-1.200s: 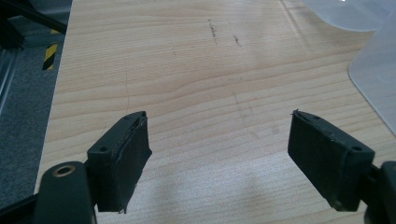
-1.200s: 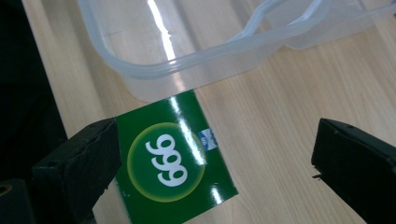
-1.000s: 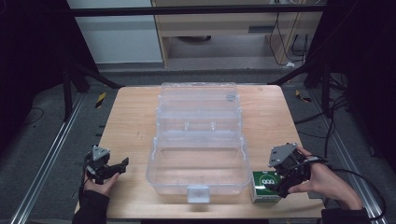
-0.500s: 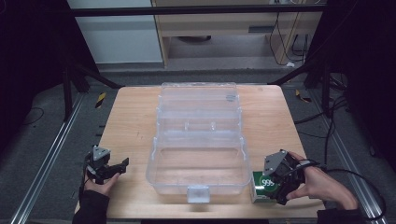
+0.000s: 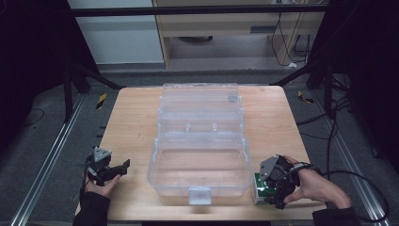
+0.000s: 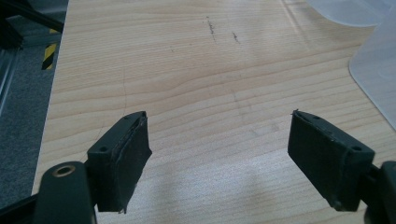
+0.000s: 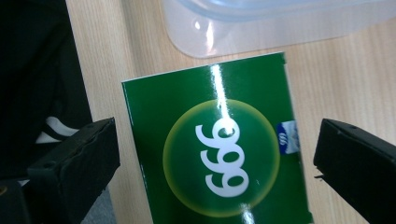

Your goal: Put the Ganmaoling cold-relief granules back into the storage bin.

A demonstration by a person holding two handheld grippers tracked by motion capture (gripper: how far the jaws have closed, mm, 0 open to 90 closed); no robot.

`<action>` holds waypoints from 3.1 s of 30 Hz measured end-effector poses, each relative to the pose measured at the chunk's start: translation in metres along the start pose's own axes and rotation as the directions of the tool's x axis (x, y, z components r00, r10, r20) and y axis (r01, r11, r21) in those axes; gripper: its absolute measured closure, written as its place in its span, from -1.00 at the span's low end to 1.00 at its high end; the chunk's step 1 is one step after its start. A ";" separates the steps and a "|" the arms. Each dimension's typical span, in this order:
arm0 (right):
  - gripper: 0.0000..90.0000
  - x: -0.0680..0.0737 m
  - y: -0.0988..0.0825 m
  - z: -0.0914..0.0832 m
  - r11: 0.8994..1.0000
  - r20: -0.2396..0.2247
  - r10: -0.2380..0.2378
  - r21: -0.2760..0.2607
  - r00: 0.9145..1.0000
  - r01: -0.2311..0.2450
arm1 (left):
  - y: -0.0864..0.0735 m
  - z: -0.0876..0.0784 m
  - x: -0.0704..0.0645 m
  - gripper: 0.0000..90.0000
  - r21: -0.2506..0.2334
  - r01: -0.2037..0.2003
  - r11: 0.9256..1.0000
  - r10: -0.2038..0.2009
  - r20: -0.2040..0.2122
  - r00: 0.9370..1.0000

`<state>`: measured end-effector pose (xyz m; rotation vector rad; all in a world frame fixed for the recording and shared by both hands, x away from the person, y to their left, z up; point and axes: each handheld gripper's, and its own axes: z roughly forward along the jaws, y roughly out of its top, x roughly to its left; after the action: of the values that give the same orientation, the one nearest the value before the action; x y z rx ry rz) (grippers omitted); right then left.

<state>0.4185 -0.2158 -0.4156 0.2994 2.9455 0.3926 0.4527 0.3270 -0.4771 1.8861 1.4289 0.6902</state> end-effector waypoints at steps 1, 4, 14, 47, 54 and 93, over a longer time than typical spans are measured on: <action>-0.98 0.000 0.000 0.002 1.000 -0.002 0.002 0.004 1.000 -0.002 | 0.000 0.000 0.000 -0.56 0.000 0.000 1.000 0.000 0.000 1.000; -0.97 -0.003 -0.001 0.009 1.000 -0.010 0.000 0.020 1.000 0.000 | 0.000 0.000 0.000 -0.56 0.001 0.000 1.000 0.000 0.000 1.000; -0.91 -0.005 -0.001 0.022 0.998 -0.045 -0.008 0.056 0.999 0.011 | 0.000 0.000 0.000 -0.55 0.002 -0.001 1.000 0.001 0.000 1.000; -0.65 -0.009 -0.013 -0.011 0.995 -0.043 0.103 0.002 0.994 -0.104 | 0.000 0.000 0.000 -0.54 0.004 -0.003 1.000 0.003 -0.001 1.000; -0.65 -0.009 -0.011 -0.038 0.992 -0.029 0.118 -0.030 0.993 -0.119 | 0.000 0.000 0.000 -0.53 0.003 -0.002 1.000 0.002 -0.001 1.000; -0.65 -0.021 0.059 -0.112 0.990 0.054 0.054 -0.132 0.997 -0.046 | 0.000 0.000 0.000 -0.52 0.003 0.000 1.000 0.000 0.002 1.000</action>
<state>0.4297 -0.1914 -0.2897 0.3620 2.8448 0.5710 0.4528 0.3270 -0.4770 1.8886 1.4288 0.6870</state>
